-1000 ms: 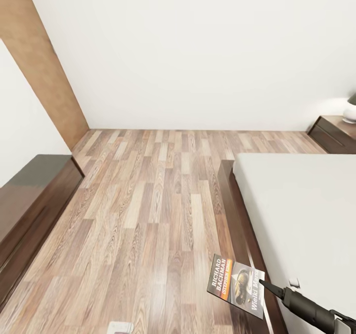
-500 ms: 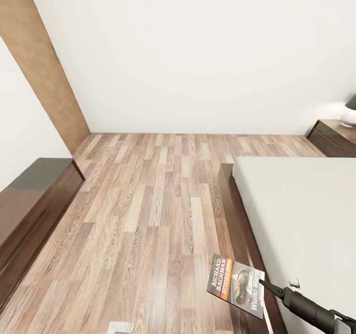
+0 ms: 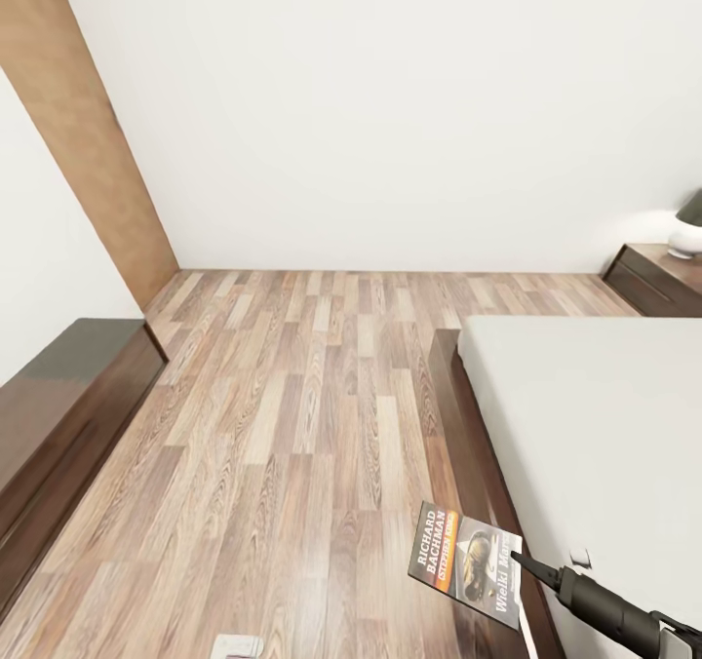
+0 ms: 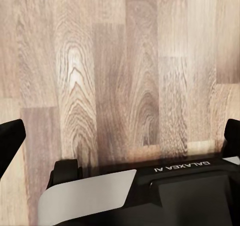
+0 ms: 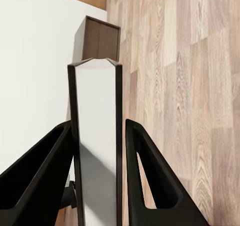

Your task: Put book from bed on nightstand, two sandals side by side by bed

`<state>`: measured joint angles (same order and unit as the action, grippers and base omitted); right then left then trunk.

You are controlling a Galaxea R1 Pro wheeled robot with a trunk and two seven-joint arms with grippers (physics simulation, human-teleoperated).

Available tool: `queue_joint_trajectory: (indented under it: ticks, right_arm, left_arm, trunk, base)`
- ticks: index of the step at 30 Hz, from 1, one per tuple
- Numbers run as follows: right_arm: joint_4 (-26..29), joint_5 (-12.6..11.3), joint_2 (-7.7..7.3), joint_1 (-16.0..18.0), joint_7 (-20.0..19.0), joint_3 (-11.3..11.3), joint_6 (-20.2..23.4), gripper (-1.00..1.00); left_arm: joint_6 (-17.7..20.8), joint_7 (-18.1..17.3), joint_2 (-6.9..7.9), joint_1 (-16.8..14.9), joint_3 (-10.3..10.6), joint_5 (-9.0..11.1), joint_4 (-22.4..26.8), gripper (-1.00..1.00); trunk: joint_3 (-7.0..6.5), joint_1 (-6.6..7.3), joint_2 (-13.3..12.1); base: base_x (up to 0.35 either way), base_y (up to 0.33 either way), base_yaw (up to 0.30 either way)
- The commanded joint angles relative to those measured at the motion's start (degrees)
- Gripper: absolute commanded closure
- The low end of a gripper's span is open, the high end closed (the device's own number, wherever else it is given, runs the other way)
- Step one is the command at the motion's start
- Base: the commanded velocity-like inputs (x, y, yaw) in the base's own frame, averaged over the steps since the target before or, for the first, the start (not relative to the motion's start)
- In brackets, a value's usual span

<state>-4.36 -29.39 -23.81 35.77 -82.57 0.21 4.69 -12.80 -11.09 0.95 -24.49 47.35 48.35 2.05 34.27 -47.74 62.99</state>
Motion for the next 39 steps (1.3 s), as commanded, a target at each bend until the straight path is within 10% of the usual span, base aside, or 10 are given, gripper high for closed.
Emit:
queue_joint_trajectory:
  ticks: [1, 39]
  right_arm:
    - [-0.2, -0.2, -0.01, 0.1, -0.2, 0.1, 0.5, 1.00]
    - [-0.2, -0.2, 0.08, 0.1, -0.3, 0.1, 0.5, 1.00]
  left_arm:
    - [-0.1, -0.2, 0.01, 0.0, 0.5, 0.6, 0.0, -1.00]
    - [-0.1, -0.2, -0.04, 0.0, 0.5, 0.6, 0.0, -1.00]
  trunk:
    - [-0.05, 0.00, 0.0]
    - [-3.61, 0.00, 0.0]
  base:
    - [0.000, 0.000, 0.000]
    - [0.000, 0.000, 0.000]
